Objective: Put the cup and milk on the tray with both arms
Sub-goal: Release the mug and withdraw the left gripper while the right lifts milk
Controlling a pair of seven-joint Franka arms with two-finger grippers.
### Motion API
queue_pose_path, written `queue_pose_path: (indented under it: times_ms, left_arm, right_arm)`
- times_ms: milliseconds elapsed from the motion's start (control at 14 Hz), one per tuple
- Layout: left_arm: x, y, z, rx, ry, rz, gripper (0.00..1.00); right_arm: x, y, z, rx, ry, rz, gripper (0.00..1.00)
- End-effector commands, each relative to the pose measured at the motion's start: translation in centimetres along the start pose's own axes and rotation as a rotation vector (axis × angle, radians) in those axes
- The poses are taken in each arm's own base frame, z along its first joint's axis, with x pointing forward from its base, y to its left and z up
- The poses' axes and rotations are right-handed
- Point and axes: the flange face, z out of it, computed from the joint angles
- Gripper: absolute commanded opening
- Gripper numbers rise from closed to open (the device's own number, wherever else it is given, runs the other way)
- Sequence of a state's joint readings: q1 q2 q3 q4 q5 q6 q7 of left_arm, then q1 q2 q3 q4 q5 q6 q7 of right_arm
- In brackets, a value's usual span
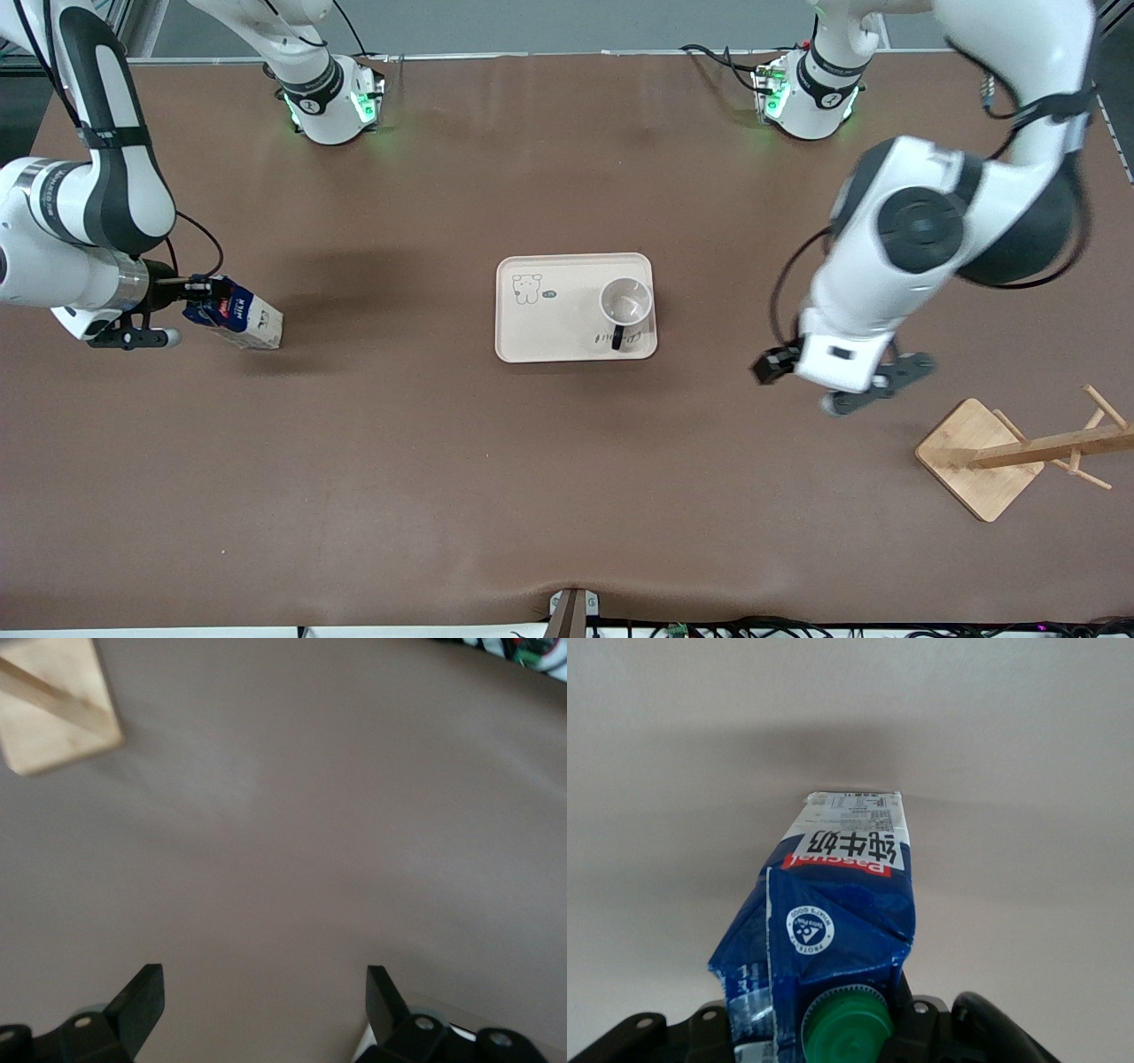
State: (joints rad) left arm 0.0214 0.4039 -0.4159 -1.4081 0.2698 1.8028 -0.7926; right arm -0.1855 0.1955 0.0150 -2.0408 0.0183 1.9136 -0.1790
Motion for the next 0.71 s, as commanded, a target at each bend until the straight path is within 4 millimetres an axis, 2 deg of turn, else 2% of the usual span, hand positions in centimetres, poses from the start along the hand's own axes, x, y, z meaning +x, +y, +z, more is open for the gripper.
queue_pose_path:
  times_ms: [0,71,214,357,500,643]
  left_arm:
    - [0.9,-5.9,-4.1,0.046,0.012,0.088,1.00]
    - [0.6,-7.5,-5.8,0.067,0.006,0.101,1.00]
    - [-0.7,-9.8,-9.3,0.076,-0.019,0.143,1.00]
    - [-1.4,-11.6,-11.3,0.053,-0.046,0.149,1.00]
    - [-1.9,-13.8,-13.2,0.039,-0.063,0.157,1.00]
    - [-2.8,-14.6,-14.6,0.048,-0.068,0.181,1.00]
  right_arm:
    - [-0.6,-1.6,-2.9,0.016,-0.090,-0.036,0.00]
    - [-0.8,-2.5,-4.6,0.017,-0.122,-0.045,0.00]
    - [-1.3,-3.6,-6.6,0.021,-0.158,-0.059,0.00]
    - [-1.3,-6.1,-7.9,0.004,-0.146,-0.098,0.00]
    - [-1.8,-9.3,-9.4,-0.018,-0.130,-0.134,0.00]
    - [-2.2,-14.2,-10.8,-0.050,-0.131,-0.122,0.00]
